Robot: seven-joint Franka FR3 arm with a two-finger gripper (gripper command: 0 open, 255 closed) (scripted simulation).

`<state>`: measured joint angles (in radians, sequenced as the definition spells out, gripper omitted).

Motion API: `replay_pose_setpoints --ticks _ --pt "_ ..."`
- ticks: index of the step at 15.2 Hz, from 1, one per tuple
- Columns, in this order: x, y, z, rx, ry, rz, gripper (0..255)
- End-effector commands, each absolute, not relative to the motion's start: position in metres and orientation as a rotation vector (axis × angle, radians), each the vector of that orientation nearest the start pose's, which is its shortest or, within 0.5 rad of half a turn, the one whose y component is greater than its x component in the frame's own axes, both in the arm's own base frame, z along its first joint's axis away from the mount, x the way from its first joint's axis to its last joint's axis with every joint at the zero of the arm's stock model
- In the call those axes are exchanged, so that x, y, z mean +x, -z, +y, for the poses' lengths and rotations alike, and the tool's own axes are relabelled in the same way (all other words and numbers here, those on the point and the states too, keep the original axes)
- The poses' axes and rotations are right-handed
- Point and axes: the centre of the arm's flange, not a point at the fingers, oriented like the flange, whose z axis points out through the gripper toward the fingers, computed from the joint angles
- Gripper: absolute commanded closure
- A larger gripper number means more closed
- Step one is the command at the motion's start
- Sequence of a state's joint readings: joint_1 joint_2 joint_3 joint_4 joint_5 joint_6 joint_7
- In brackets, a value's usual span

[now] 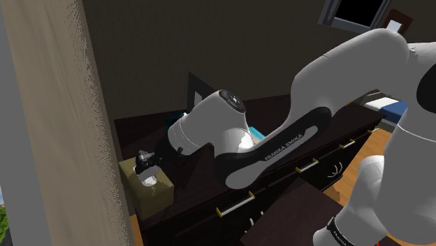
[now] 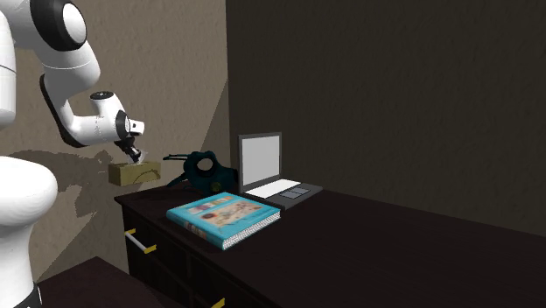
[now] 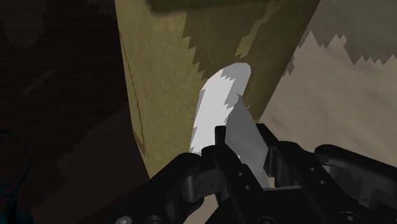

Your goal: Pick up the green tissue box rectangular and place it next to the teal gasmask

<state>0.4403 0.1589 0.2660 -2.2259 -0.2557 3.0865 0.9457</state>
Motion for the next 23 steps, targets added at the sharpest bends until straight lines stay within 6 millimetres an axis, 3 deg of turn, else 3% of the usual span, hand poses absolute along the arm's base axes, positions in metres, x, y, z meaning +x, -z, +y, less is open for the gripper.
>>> replay_pose_setpoints --ticks 1,8,16,17,22,23 --pt "0.437 -0.377 0.396 -2.576 0.708 0.009 255" --pt "0.437 -0.340 0.396 -2.576 0.708 0.009 255" --pt "0.437 -0.340 0.396 -2.576 0.708 0.009 255" --pt "0.437 -0.340 0.396 -2.576 0.708 0.009 0" --pt "0.437 -0.340 0.396 -2.576 0.708 0.009 0" --pt "0.431 -0.350 0.390 -2.576 0.708 0.009 0"
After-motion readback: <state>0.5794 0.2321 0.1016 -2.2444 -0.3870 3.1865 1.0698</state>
